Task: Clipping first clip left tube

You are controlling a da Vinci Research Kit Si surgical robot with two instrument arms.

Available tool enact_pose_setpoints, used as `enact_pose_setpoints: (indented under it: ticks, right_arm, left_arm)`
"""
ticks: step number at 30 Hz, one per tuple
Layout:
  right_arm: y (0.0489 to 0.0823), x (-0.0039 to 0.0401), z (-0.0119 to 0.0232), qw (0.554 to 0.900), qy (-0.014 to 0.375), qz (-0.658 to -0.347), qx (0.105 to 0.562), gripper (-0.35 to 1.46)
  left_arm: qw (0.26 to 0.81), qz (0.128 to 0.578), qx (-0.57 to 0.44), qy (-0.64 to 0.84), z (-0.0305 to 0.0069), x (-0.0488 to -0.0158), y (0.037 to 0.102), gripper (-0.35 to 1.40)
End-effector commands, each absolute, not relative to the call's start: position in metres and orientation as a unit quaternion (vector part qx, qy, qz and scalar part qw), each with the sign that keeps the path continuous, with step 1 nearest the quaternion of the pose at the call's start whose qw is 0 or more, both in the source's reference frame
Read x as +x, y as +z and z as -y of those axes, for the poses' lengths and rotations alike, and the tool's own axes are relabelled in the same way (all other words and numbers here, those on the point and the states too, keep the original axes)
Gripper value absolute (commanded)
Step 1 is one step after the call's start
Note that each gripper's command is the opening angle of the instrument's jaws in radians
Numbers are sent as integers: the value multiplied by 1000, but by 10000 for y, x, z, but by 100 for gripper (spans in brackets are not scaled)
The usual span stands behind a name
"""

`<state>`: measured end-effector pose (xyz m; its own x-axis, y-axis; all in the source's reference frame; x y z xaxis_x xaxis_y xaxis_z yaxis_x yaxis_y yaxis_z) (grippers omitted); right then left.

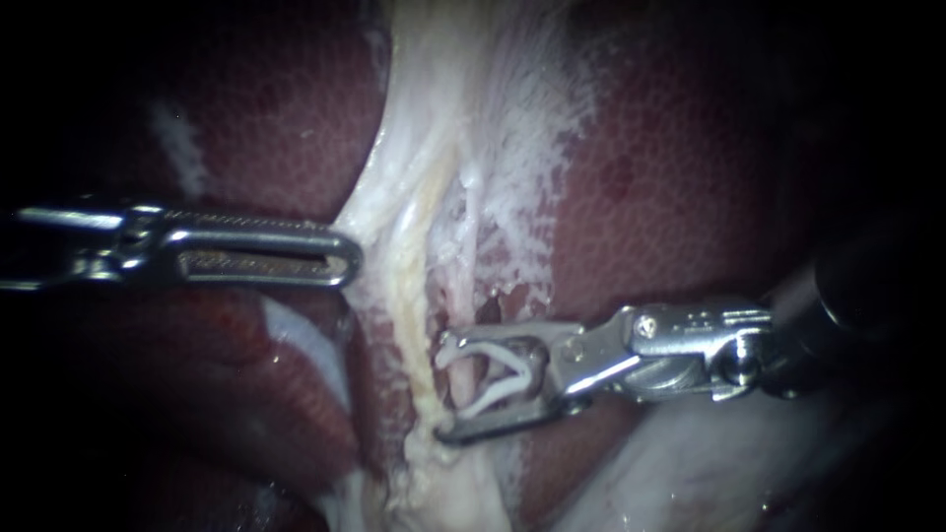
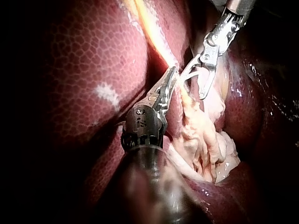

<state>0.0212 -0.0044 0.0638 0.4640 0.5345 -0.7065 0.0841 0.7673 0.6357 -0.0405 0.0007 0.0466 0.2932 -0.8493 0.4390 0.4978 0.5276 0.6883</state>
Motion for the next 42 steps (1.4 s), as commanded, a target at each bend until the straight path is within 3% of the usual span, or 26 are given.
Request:
enact_pose_setpoints:
  ticks: [1, 10, 19, 28, 42]
  right_arm:
    - [641, 214, 46, 797, 143, -497, 311, 58]
    - [660, 232, 65, 796, 132, -495, 324, 58]
    - [648, 235, 73, 787, 115, -493, 352, 58]
    - [640, 249, 61, 774, 109, -509, 361, 56]
    - [645, 275, 46, 774, 116, -508, 360, 53]
  left_arm:
    - [774, 405, 217, -435, -7, -405, 466, -35]
    - [774, 405, 217, -435, -7, -405, 467, -35]
    - [774, 405, 217, -435, -7, -404, 467, -35]
    - [774, 405, 217, -435, -7, -404, 467, -35]
    - [775, 405, 216, -435, -5, -406, 469, -35]
